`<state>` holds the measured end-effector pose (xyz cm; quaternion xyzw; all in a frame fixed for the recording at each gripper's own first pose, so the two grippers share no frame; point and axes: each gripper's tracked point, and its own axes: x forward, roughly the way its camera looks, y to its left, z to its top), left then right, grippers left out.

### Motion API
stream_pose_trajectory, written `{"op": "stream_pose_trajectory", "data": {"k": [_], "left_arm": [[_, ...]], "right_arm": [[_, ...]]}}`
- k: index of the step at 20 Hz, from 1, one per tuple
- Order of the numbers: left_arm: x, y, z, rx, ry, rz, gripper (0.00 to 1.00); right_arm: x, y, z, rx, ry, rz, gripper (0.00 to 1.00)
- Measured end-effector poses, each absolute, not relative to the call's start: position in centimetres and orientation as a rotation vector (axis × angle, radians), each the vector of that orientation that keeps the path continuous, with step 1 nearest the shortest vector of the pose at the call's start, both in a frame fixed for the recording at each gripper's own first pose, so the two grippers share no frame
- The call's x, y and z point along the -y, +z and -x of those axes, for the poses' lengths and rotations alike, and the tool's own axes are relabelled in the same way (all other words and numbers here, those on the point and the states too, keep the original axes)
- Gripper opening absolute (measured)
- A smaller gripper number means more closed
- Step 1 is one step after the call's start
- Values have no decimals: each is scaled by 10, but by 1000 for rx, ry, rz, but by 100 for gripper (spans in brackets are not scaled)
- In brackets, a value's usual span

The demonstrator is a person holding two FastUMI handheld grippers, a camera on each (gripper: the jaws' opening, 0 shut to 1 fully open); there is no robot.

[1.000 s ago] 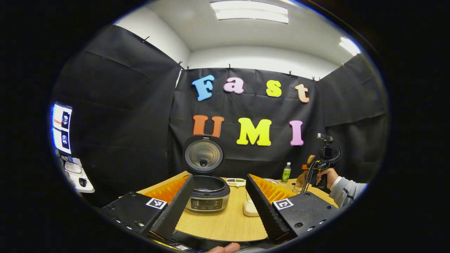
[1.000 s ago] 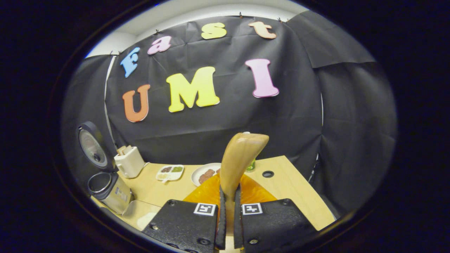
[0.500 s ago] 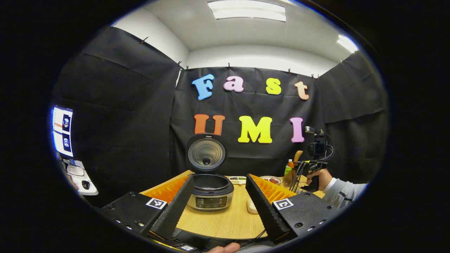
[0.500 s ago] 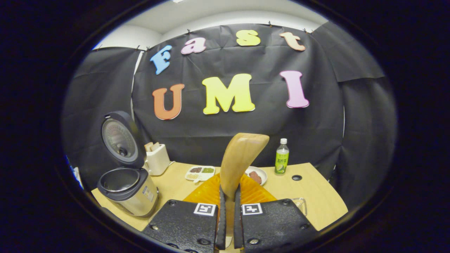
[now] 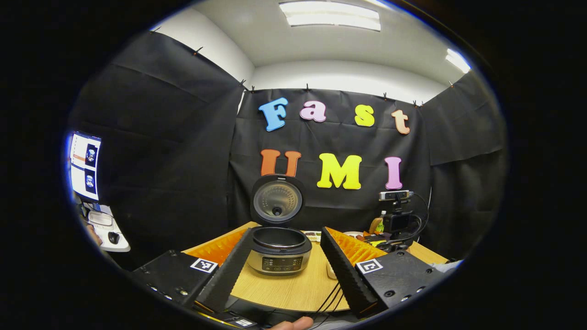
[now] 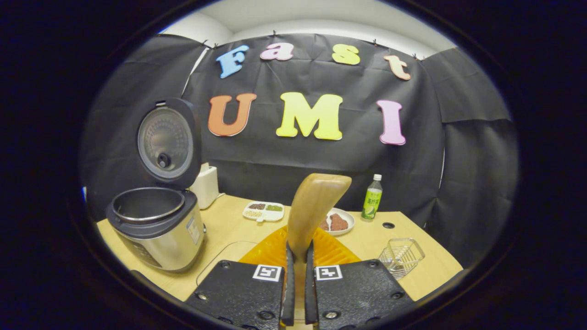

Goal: Close the left gripper, press the button to open the rice cooker; take a wooden spoon from the chopstick holder with the right hand, scoop a spoonful of rice and pour it into the rice cooker, then put the wooden spoon back into the chopstick holder.

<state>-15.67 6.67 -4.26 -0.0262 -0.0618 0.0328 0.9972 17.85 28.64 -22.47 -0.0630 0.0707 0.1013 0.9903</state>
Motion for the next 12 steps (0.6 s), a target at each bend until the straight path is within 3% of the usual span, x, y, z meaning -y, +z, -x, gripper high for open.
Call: {"op": "stream_pose_trajectory", "data": {"k": [5, 12], "left_arm": [[-65, -45, 157, 117, 61, 47, 94], [-73, -55, 154, 82, 78, 47, 94]], "right_arm": [[-299, -259, -181, -181, 167, 176, 14], [-339, -276, -171, -307, 323, -27, 14]]}}
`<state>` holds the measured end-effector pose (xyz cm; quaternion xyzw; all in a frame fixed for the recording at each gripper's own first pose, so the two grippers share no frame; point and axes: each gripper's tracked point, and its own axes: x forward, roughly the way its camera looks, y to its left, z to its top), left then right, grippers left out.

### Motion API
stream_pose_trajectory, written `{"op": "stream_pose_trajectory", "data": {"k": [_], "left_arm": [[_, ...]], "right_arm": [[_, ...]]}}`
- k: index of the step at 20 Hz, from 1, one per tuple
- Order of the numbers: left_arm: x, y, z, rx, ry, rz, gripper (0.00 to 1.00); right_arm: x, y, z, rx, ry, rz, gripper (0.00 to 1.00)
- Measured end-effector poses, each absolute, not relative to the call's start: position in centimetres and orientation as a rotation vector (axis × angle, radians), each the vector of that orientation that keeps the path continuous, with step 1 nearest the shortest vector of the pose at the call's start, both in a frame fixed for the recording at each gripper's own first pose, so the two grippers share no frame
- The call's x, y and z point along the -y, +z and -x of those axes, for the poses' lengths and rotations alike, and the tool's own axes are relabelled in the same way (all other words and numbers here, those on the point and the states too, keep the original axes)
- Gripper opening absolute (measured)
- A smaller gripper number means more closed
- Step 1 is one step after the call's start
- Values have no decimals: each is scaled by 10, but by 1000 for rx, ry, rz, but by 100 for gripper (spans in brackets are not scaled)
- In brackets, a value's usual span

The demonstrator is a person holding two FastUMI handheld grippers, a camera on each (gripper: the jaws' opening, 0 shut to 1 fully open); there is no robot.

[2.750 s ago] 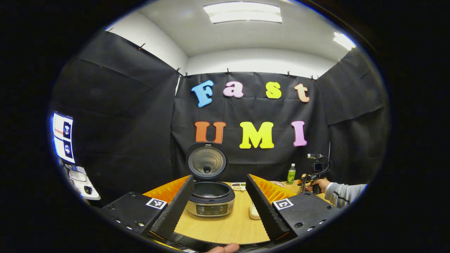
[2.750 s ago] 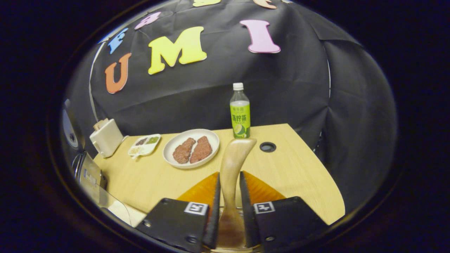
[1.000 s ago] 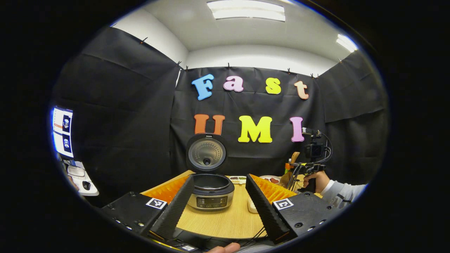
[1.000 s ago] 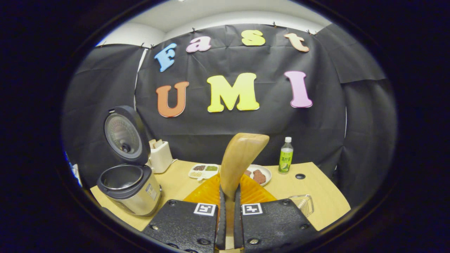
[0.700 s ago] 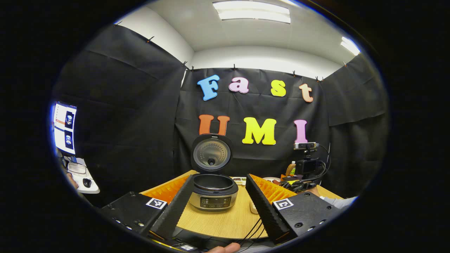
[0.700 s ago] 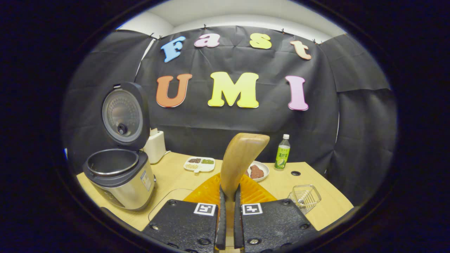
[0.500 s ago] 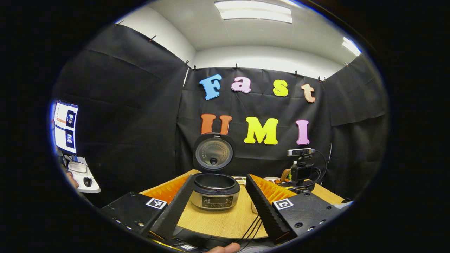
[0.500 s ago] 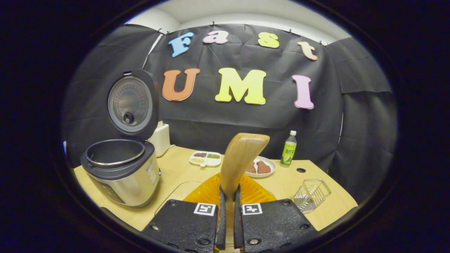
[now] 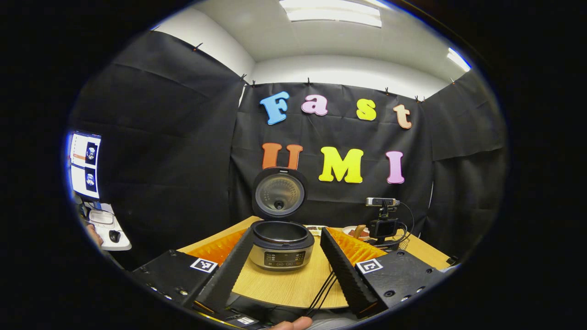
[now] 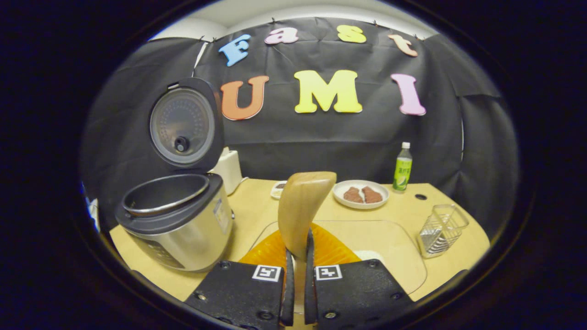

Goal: Close the left gripper, press the button to open the rice cooker; take a wooden spoon from the chopstick holder with the right hand, scoop a spoonful of rice and pour it into the rice cooker, then put the wooden spoon back into the chopstick holder.

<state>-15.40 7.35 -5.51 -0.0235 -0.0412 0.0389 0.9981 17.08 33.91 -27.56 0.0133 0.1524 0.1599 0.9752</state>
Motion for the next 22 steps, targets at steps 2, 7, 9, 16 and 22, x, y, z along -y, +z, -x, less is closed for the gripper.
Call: {"op": "stream_pose_trajectory", "data": {"k": [2, 7, 9, 16, 22], "left_arm": [[-74, -56, 155, 81, 82, 47, 94], [-68, -56, 153, 84, 64, 46, 94], [-65, -57, 153, 78, 60, 42, 94], [-52, -52, 153, 96, 51, -12, 94], [-44, -51, 153, 96, 35, -23, 94]], "right_arm": [[-345, -277, -169, -361, 371, -137, 14], [-326, -280, -181, -458, 412, -434, 14], [-316, -284, -187, -492, 402, -548, 14], [-283, -265, -193, -454, 384, -762, 14], [-248, -234, -195, -422, 395, -1026, 13]]}}
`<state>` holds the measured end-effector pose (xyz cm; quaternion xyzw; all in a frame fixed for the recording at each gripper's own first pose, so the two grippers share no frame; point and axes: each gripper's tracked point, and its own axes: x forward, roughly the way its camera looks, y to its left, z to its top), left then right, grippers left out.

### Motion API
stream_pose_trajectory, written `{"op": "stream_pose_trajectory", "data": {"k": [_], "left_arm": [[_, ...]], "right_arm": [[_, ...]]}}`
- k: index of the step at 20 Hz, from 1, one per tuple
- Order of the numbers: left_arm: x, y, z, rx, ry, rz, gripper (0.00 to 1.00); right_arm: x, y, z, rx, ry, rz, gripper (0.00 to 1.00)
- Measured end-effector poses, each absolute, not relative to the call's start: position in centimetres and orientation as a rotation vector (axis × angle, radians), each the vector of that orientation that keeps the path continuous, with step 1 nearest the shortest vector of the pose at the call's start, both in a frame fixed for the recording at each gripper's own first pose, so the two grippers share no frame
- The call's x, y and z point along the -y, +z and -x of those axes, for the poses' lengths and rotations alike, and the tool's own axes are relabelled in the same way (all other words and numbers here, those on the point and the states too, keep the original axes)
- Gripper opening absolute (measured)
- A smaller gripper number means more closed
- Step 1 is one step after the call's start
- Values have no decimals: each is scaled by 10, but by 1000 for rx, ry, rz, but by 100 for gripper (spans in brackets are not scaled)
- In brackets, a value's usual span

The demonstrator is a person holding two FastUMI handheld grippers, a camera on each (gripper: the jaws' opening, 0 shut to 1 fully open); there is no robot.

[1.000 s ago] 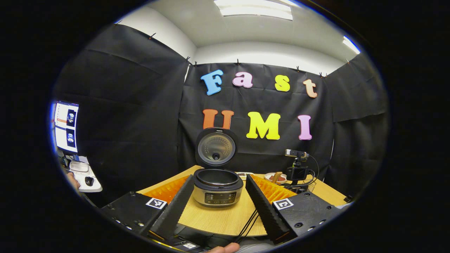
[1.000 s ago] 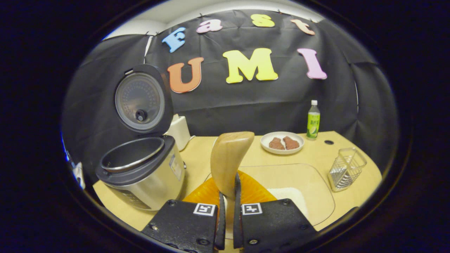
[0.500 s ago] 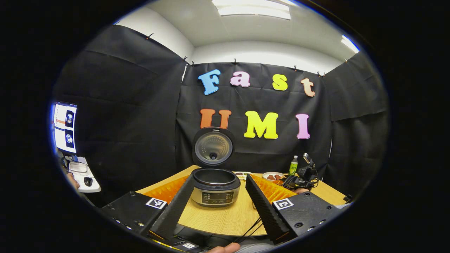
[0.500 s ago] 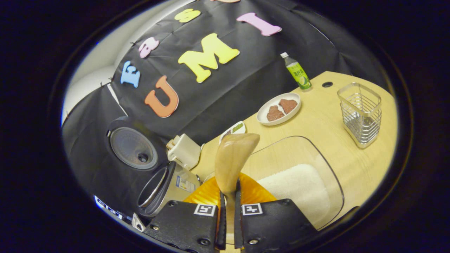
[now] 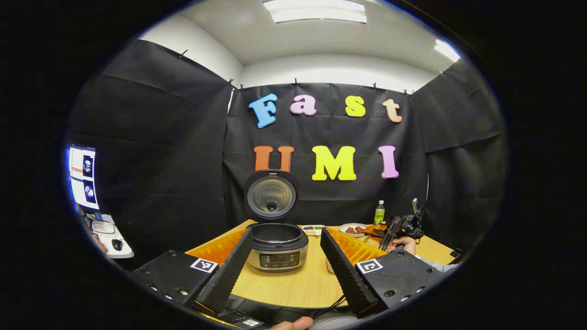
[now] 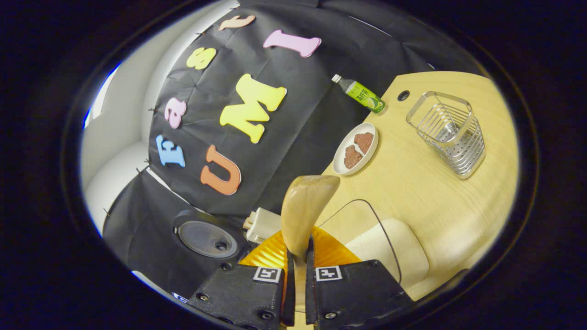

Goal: Close the left gripper, press the button to open the rice cooker; take a wooden spoon from the chopstick holder with the right hand, scoop a spoonful of rice and pour it into the rice cooker, then put the wooden spoon back into the chopstick holder.

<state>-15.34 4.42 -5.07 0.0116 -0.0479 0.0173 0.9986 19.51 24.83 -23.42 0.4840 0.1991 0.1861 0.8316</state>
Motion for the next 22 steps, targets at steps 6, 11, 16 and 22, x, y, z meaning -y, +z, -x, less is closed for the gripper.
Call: {"op": "stream_pose_trajectory", "data": {"k": [6, 11, 16, 22], "left_arm": [[-48, -52, 156, 87, 42, -11, 94], [-51, -53, 159, 84, 41, -24, 94], [-68, -59, 162, 64, 48, -10, 94], [-104, -59, 172, 63, 85, 0, 94]], "right_arm": [[-218, -199, -186, -393, 394, -1348, 13], [-224, -159, -171, -340, 460, -1499, 13], [-258, -133, -163, -328, 528, -1523, 13], [-309, -131, -166, -350, 498, -1418, 13]]}}
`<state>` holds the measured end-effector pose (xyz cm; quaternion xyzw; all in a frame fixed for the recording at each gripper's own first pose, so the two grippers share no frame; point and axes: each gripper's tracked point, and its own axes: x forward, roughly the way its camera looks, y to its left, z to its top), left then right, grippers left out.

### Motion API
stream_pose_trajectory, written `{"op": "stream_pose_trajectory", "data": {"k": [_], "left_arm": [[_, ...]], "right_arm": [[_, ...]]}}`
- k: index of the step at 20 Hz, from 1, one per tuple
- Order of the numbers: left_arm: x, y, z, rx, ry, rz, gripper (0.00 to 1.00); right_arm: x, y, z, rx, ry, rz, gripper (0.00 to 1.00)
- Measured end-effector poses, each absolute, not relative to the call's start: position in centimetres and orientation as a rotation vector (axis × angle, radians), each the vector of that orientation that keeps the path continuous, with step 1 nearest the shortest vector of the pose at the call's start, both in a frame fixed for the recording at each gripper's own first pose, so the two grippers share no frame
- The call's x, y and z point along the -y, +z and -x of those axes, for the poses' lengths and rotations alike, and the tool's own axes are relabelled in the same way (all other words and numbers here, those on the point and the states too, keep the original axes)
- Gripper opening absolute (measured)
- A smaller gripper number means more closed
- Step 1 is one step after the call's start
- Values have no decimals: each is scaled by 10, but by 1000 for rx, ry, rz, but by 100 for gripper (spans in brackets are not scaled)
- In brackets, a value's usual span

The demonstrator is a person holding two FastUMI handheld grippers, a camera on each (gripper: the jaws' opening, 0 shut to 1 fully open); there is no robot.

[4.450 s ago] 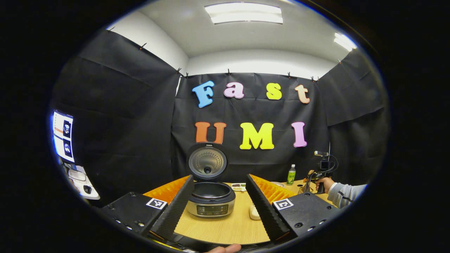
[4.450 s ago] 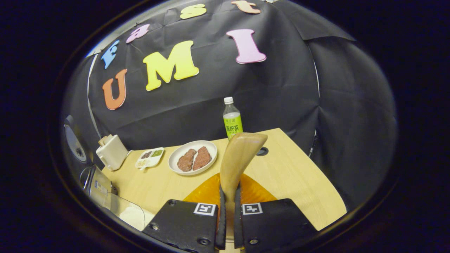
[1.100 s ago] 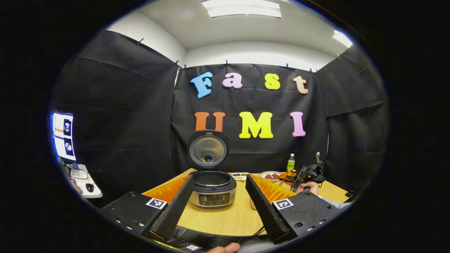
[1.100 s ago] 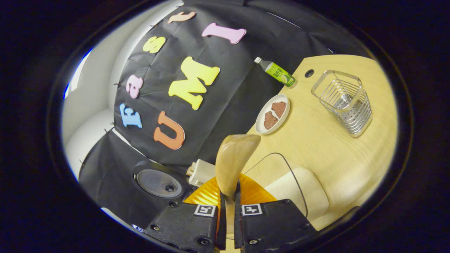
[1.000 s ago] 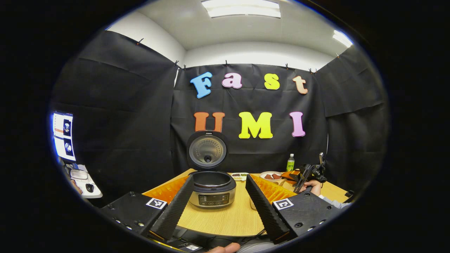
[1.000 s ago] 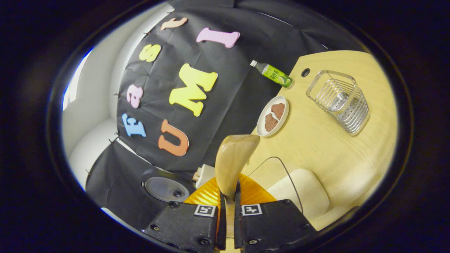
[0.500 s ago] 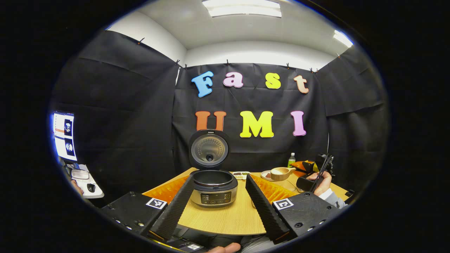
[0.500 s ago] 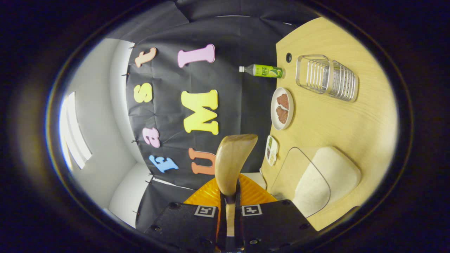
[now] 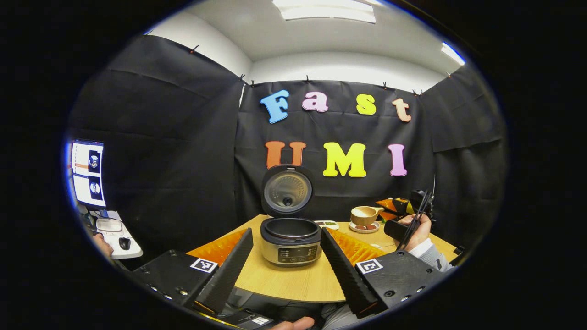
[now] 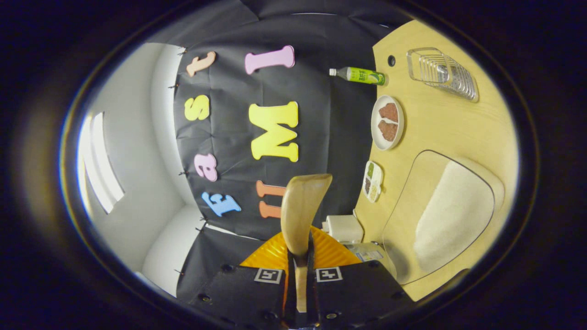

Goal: Close the left gripper, press the button to open the rice cooker; take a wooden spoon from the chopstick holder with the right hand, scoop a spoonful of rice and pour it into the rice cooker, then put the wooden spoon back into the chopstick holder.

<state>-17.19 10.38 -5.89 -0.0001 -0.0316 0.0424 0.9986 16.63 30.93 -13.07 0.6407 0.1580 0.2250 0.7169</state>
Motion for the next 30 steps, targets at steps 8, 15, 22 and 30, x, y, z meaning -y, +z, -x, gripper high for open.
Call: {"op": "stream_pose_trajectory", "data": {"k": [8, 15, 22, 30], "left_arm": [[-137, -70, 178, 50, 123, 6, 94], [-166, -82, 184, 34, 153, 44, 94], [-165, -82, 188, 59, 110, 64, 95], [-150, -76, 192, 109, 67, 3, 94]], "right_arm": [[-389, -115, -190, -340, 461, -1140, 12], [-444, -107, -192, -296, 445, -949, 12], [-472, -109, -190, -236, 440, -708, 12], [-493, -110, -177, -133, 485, -439, 12]]}}
